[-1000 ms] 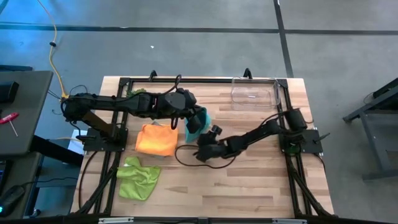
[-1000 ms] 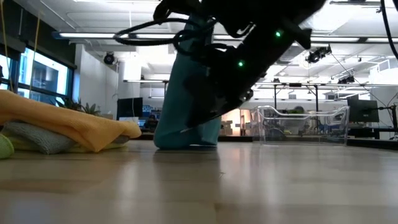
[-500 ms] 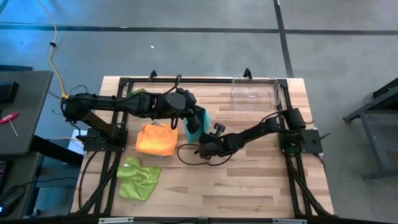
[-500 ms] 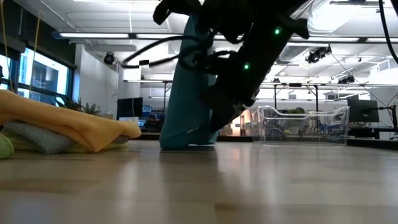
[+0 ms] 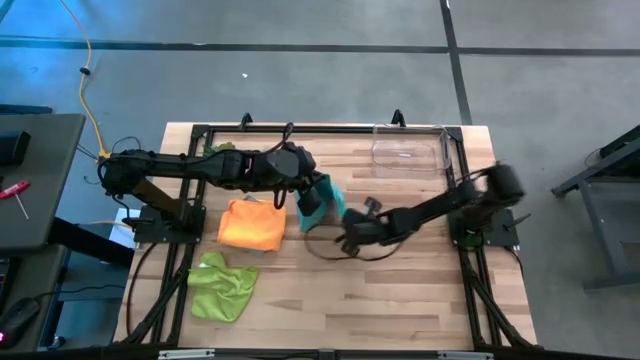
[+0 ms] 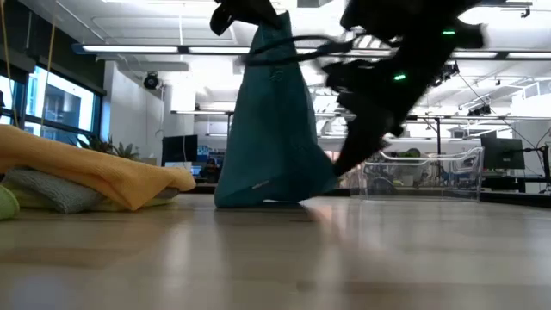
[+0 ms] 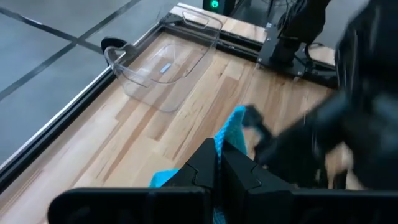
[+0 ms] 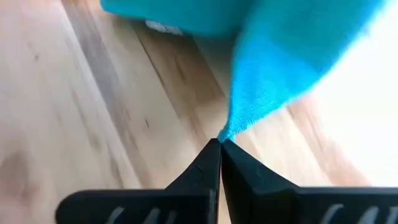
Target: Fold microfiber towels
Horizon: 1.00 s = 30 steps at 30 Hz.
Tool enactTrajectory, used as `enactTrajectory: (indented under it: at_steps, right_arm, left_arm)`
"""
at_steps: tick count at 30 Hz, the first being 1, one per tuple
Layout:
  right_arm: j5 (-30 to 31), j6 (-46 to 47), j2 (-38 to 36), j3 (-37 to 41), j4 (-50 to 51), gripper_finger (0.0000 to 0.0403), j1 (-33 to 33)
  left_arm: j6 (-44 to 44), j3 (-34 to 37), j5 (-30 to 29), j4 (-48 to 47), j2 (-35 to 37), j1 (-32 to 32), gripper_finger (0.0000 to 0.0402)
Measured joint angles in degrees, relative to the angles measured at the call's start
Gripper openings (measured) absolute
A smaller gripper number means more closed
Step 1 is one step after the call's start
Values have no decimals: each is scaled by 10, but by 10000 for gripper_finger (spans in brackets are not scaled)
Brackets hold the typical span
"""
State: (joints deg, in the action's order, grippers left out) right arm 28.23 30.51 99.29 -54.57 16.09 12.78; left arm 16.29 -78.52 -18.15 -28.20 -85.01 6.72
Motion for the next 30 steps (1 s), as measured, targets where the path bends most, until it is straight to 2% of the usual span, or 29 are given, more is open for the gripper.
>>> enactTrajectory:
  at_steps: [4, 7, 14, 24, 30]
  right_arm:
    - [-42, 49, -125, 122, -87, 0, 0]
    - [-54, 61, -210, 183, -133, 0, 0]
    - [-62, 38, -332, 222, -141, 0, 0]
    - [-116, -43, -350, 190, -133, 0, -1]
    - [-120, -83, -359, 155, -115, 0, -1]
  left_arm:
    - [0, 0, 0, -6, 0, 0, 0]
    - [0, 0, 0, -3, 0, 0, 0]
    - [-4, 0, 2, -3, 0, -1, 0]
    - [30, 0, 4, 3, 0, -5, 0]
    - [39, 0, -6, 2, 0, -14, 0]
